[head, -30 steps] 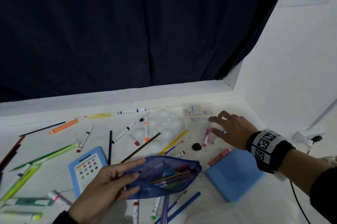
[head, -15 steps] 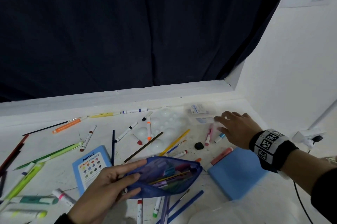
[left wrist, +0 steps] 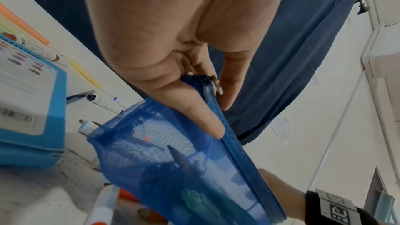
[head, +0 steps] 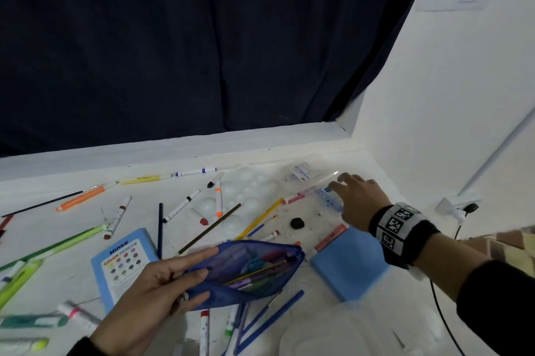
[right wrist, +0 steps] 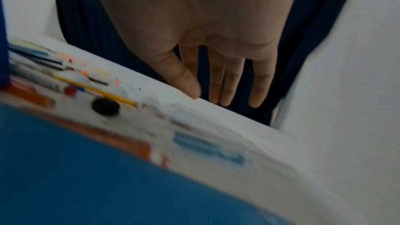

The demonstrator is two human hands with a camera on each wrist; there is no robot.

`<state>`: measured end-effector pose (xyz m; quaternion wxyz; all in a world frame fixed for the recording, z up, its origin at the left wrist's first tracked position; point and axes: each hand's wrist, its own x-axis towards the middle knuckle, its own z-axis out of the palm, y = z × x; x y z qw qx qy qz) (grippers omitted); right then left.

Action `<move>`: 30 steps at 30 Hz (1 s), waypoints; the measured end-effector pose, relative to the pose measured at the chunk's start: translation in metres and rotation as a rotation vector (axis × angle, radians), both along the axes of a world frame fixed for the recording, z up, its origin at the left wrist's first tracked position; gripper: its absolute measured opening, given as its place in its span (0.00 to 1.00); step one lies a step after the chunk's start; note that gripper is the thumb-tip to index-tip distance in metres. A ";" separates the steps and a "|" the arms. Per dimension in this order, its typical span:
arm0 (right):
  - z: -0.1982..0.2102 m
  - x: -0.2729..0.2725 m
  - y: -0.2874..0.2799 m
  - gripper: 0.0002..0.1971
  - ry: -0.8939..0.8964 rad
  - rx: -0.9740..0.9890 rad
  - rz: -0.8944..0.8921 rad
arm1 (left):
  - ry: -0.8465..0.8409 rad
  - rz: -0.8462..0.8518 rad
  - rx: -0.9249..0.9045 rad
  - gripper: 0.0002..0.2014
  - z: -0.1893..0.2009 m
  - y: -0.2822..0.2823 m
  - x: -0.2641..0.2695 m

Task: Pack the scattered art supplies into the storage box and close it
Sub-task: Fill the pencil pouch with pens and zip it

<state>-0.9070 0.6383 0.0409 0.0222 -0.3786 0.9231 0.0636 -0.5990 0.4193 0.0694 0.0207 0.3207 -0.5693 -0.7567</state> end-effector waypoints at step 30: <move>0.031 0.134 -0.056 0.13 -0.130 -0.431 0.938 | -0.002 -0.071 -0.106 0.26 -0.009 0.006 0.005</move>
